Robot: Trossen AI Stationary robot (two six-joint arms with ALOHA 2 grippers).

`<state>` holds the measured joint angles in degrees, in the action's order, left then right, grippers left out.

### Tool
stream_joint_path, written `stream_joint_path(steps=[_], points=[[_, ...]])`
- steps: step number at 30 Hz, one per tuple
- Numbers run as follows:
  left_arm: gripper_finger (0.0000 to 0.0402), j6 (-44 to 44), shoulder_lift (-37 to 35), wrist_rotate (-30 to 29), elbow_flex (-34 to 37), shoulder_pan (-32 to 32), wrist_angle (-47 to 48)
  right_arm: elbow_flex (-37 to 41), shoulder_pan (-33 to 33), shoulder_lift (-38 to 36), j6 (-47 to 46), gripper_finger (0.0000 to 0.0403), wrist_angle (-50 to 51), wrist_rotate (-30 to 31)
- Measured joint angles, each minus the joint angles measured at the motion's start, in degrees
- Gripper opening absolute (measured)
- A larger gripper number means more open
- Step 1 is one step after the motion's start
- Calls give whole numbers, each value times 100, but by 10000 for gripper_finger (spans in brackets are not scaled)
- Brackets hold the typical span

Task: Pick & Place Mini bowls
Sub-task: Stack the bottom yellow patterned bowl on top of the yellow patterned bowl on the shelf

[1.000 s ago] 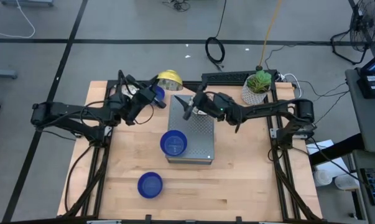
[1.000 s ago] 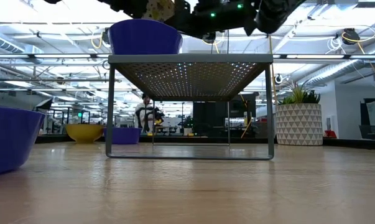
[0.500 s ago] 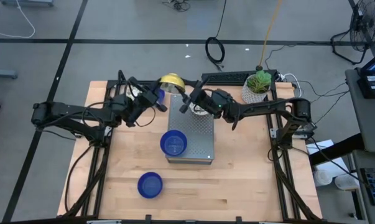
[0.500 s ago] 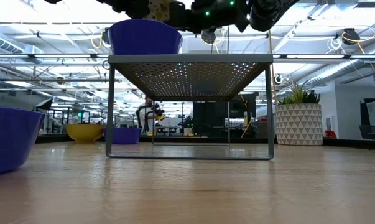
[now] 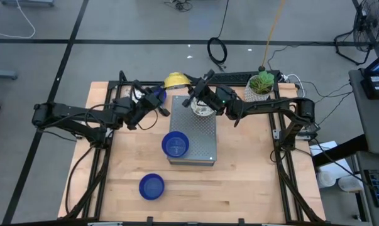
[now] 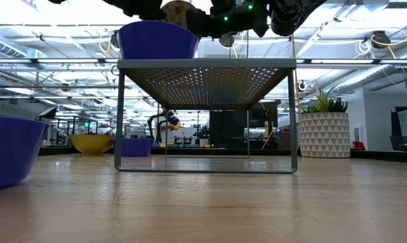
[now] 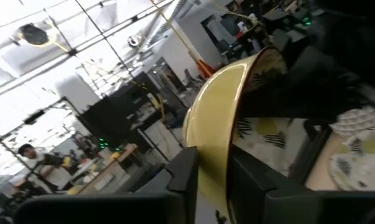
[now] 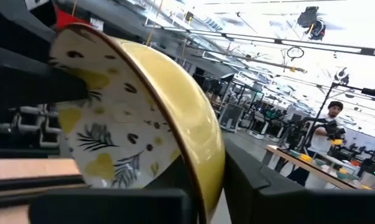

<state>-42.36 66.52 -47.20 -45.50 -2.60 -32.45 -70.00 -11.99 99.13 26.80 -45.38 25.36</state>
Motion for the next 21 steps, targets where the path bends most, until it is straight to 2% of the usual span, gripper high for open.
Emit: stream_joint_path(steps=[4, 9, 17, 21], points=[[110, 390, -15, 195, 0, 74, 373, 10, -39, -32, 134, 17, 217, -35], [141, 509, -24, 584, -2, 227, 703, 28, -32, -251, 287, 17, 725, -290], [165, 519, -33, 782, -15, 530, 446, 26, -152, -857, 232, 17, 1787, -613], [169, 103, -35, 792, -15, 668, 340, 19, -219, -1224, 266, 17, 2161, -616]])
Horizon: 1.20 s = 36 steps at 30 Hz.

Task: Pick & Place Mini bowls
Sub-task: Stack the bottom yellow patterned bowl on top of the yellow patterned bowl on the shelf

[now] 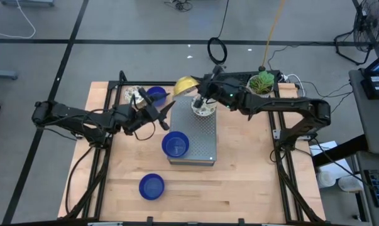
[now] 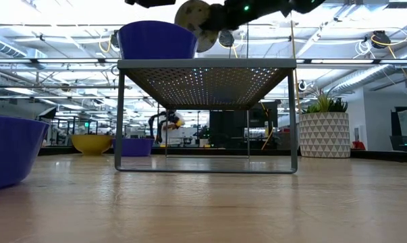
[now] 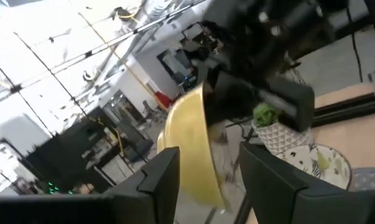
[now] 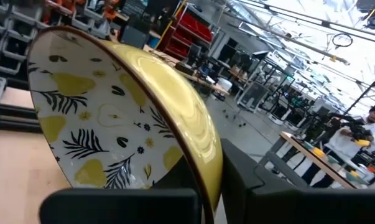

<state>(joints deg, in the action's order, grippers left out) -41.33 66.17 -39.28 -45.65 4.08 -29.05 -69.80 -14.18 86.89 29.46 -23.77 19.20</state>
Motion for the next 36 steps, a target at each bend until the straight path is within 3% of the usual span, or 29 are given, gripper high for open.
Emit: stream_joint_path(steps=[5, 14, 19, 23, 30, 33, 36], points=[[170, -19, -28, -319, 0, 85, -62, -565, -194, -266, 36, 17, 1204, -128], [170, 852, -24, -396, 0, -152, 413, -2779, -929, 123, -620, 17, 4151, -1536], [170, 1723, -22, 184, 2, -599, 1234, -3981, -1323, 708, -1000, 17, 5534, -2210], [170, 2299, -22, 796, 2, -904, 1593, -4729, -1613, 1283, -1338, 17, 6683, -3149], [170, 2502, -22, 1125, 2, -1029, 1749, -5084, -2118, 1712, -1686, 17, 7436, -5006], [170, 2515, -22, 1124, 2, -1028, 1793, -5069, -2290, 1804, -1691, 17, 7914, -5380], [170, 2602, -22, 1123, 2, -1030, 1815, -5055, -2350, 1861, -1694, 17, 8095, -5356]])
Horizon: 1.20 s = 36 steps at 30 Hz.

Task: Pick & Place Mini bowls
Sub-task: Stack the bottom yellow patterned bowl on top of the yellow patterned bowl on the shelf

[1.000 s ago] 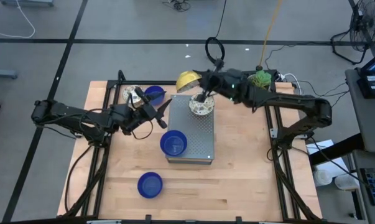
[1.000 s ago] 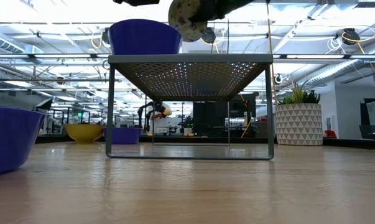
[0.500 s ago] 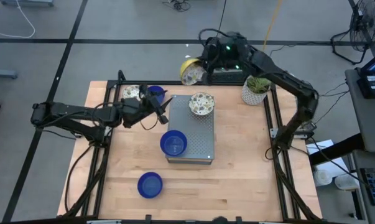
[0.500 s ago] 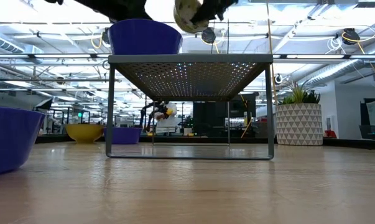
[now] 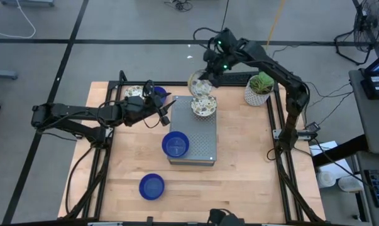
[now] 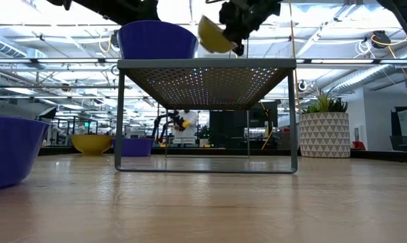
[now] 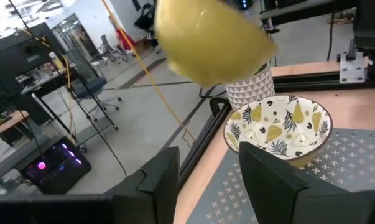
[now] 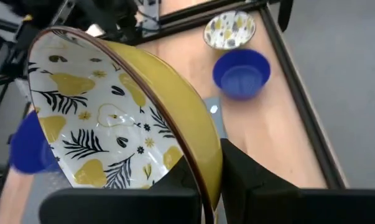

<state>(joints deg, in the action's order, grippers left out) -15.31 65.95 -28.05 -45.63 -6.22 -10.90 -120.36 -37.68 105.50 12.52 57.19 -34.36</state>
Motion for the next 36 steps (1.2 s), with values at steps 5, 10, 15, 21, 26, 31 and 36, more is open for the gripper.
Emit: stream_joint_path(steps=[5, 10, 15, 21, 26, 31, 36], points=[[170, 82, 0, -7, 0, -31, 0, 178, -15, -76, -126, 17, 242, -28], [170, 43, 0, -7, 0, -31, 63, 587, 107, -38, -416, 17, 269, 215], [170, 40, 2, -26, 0, -31, 190, 1021, 205, -36, -539, 19, 337, 713], [170, 39, 4, -31, 0, -31, 223, 1380, 255, -68, -694, 16, 257, 701], [170, 32, 4, -35, 0, -31, 223, 1615, 316, -40, -757, 21, 278, 712], [170, 32, 4, -37, 0, -31, 225, 1655, 339, -51, -812, 24, 270, 717], [170, 32, 4, -37, 2, -31, 237, 1655, 394, -51, -775, 35, 265, 727]])
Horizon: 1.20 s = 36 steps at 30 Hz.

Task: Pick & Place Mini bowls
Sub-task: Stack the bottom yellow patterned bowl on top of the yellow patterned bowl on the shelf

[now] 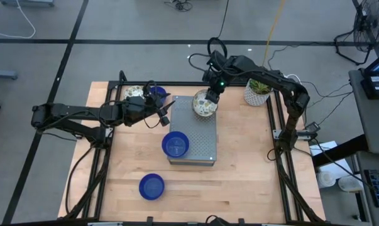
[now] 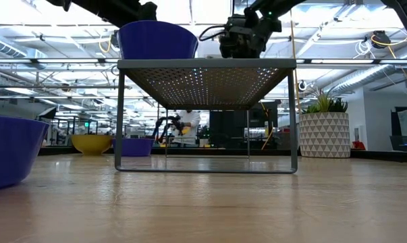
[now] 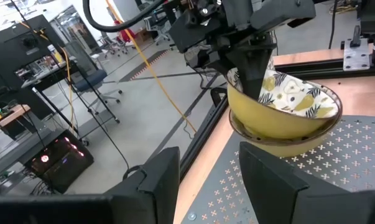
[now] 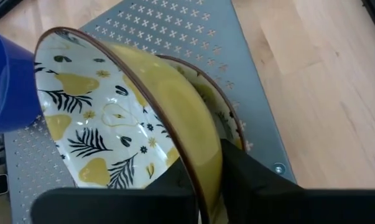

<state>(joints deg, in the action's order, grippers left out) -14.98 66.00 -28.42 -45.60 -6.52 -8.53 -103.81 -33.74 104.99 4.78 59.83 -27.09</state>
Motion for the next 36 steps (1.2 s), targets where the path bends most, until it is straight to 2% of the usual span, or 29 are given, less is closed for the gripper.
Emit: stream_joint_path(steps=[13, 20, 24, 29, 36], points=[[170, 2, 0, 0, 0, 0, 74, 0, 13, -51, 44, 109, -254, 22], [170, 11, 0, 2, 2, 1, 113, -37, -21, -436, 46, 138, -735, 202], [170, 13, 0, 2, 2, 0, 113, -33, -26, -721, 66, 146, -976, 476], [170, 20, 0, 2, 2, 0, 113, -8, -25, -1046, 85, 141, -1089, 457], [170, 66, 0, 2, 2, 7, 118, 864, 82, -1607, 197, 135, -1660, 439]])
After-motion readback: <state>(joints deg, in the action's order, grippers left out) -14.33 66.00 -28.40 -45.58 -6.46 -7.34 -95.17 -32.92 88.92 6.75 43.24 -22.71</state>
